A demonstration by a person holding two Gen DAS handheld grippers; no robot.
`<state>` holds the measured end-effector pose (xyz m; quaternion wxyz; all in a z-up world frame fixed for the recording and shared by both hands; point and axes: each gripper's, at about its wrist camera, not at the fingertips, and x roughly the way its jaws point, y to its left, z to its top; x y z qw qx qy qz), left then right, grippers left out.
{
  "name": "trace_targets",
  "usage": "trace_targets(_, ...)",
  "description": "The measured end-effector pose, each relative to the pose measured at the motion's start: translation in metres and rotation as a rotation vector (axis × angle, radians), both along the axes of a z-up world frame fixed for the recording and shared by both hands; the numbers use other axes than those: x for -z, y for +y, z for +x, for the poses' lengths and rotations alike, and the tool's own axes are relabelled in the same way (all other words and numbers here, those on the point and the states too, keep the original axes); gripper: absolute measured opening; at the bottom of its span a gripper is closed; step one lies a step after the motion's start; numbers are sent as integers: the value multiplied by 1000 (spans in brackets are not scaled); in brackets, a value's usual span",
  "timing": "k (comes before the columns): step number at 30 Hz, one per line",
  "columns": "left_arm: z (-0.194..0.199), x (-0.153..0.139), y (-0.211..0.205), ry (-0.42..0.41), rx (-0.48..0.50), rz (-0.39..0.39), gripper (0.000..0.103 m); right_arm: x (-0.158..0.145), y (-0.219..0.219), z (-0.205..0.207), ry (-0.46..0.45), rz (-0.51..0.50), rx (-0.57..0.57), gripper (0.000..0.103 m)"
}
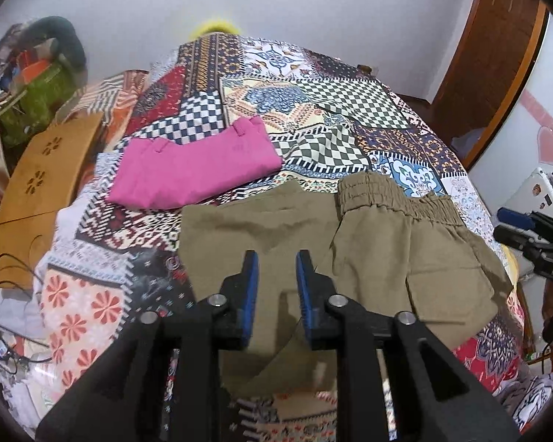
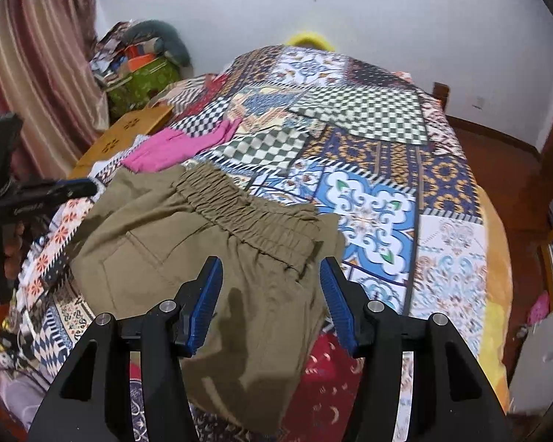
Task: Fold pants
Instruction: 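Withdraw both open grippers from the folded pants, then grasp the olive pants waistband with right gripper while left gripper pinches the leg end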
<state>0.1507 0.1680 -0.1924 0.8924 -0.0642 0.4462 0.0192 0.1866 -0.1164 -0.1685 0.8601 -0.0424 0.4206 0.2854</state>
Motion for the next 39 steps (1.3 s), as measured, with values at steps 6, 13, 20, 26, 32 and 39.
trace_targets(6, -25, 0, 4, -40, -36, 12, 52, -2, -8, -11, -20, -28, 36, 53)
trace_targets(13, -39, 13, 18, -24, -77, -41, 55, 9, -16, -17, 33, 58, 65, 69)
trace_targets(20, -36, 35, 30, 35, -95, -74, 55, 26, -17, -14, 86, 28, 94, 70)
trace_targets(26, -23, 55, 36, 92, -95, -90, 55, 47, -14, -2, 178, -6, 88, 70)
trace_targets(32, -6, 69, 33, 138, -63, -117, 55, 58, -21, 13, 274, 80, 94, 70)
trace_targets(39, 11, 78, 32, 157, -37, -191, 55, 76, -22, 28, 362, 170, 76, 72)
